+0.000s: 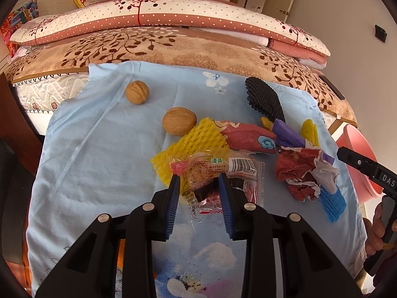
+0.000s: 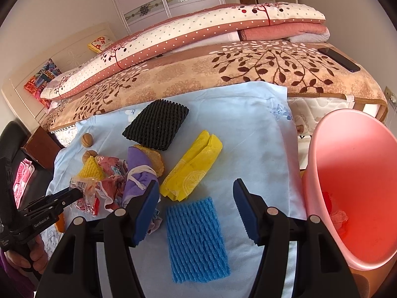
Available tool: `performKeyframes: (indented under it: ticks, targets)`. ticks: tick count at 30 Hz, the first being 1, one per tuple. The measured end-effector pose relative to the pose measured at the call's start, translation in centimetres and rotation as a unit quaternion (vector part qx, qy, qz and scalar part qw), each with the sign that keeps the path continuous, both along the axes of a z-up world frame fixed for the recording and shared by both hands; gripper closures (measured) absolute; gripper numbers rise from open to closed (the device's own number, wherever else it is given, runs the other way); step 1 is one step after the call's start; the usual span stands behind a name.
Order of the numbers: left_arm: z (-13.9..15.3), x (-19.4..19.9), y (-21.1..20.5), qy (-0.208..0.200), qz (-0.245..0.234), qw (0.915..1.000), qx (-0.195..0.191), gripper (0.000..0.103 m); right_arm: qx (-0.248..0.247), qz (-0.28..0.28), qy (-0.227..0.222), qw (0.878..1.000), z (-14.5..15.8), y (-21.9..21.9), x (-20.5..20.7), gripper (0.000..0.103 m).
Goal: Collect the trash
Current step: 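Grasp the clear snack bag with left tool while right tool grasps the yellow glove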
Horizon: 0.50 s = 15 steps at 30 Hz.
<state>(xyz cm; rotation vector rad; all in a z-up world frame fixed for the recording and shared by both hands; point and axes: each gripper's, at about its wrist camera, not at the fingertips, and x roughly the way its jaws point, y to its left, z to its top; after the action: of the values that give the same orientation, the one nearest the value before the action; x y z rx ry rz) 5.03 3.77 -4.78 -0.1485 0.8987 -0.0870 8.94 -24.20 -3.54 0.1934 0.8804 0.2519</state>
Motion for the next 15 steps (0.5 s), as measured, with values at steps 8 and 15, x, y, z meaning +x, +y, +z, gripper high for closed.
performKeyframes:
  ticks: [8, 15]
  targets:
    - [0.8, -0.9, -0.2, -0.018, -0.009, 0.9998, -0.007, 0.083, 0.021, -0.013, 0.032, 0.999, -0.8, 0.5, 2.2, 0.041]
    - [2.2, -1.7, 0.4, -0.037, -0.007, 0.9991, -0.021, 0.083, 0.019, -0.040, 0.057, 0.997, -1.7, 1.1, 4.9, 0.041]
